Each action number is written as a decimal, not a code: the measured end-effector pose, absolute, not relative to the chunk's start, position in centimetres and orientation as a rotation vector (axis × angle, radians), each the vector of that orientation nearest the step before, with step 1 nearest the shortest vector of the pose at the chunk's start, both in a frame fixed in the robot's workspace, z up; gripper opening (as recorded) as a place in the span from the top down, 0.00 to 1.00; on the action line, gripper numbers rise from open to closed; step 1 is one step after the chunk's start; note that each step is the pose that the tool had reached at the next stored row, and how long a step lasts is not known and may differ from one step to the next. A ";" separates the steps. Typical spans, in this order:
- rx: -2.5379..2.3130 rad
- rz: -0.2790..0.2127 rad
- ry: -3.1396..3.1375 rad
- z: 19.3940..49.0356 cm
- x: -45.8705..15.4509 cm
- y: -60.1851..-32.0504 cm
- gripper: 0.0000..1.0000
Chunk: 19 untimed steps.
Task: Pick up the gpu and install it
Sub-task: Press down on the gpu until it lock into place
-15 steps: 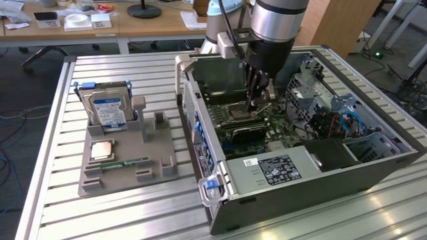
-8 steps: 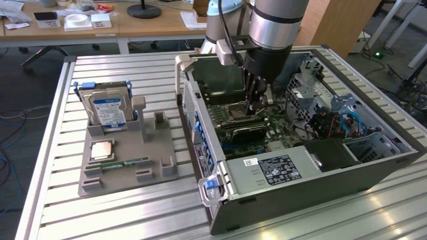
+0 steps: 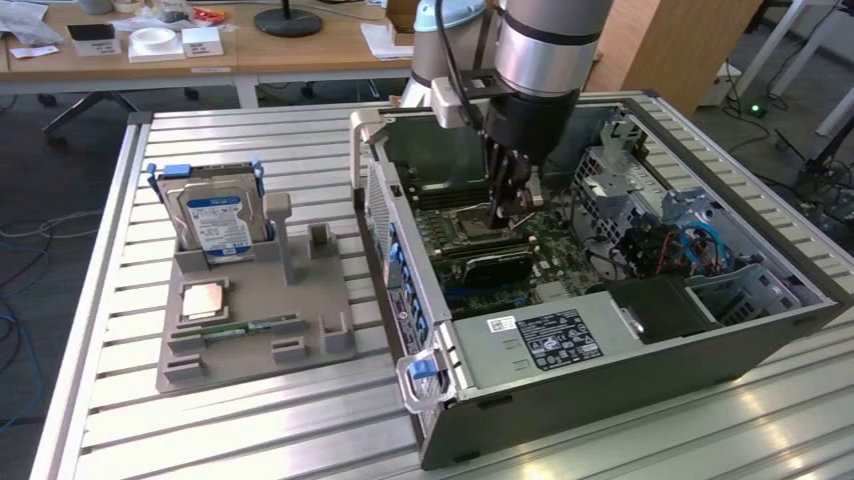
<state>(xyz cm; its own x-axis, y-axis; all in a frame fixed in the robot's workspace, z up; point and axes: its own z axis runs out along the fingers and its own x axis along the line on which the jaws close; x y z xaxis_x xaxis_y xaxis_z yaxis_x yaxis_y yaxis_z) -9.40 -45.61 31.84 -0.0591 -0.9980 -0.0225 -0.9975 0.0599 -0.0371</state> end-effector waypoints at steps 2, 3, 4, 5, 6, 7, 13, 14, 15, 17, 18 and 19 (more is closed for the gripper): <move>-2.126 -0.018 2.256 31.5 -9.4 -45.5 0.89; -2.126 -0.018 2.256 31.3 -9.4 -45.5 0.89; -2.126 -0.018 2.256 31.1 -9.4 -45.5 0.89; -2.126 -0.018 2.256 30.9 -9.4 -45.5 0.89; -2.126 -0.018 2.256 30.8 -9.4 -45.5 0.89; -2.126 -0.018 2.256 30.6 -9.4 -45.5 0.89; -2.126 -0.018 2.256 29.5 -9.4 -45.5 0.89; -2.125 -0.018 2.256 29.3 -9.4 -45.5 0.89; -2.125 -0.018 2.256 29.1 -9.4 -45.5 0.89; -2.126 -0.018 2.256 28.8 -9.4 -45.5 0.89; -2.126 -0.018 2.256 28.7 -9.4 -45.5 0.89; -2.126 -0.018 2.256 28.7 -9.4 -45.5 0.89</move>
<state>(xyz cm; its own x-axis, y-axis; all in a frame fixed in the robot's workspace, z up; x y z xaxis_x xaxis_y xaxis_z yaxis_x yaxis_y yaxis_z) -9.41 -45.47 28.67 -0.0591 -0.9980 -0.0225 -0.9975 0.0599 -0.0371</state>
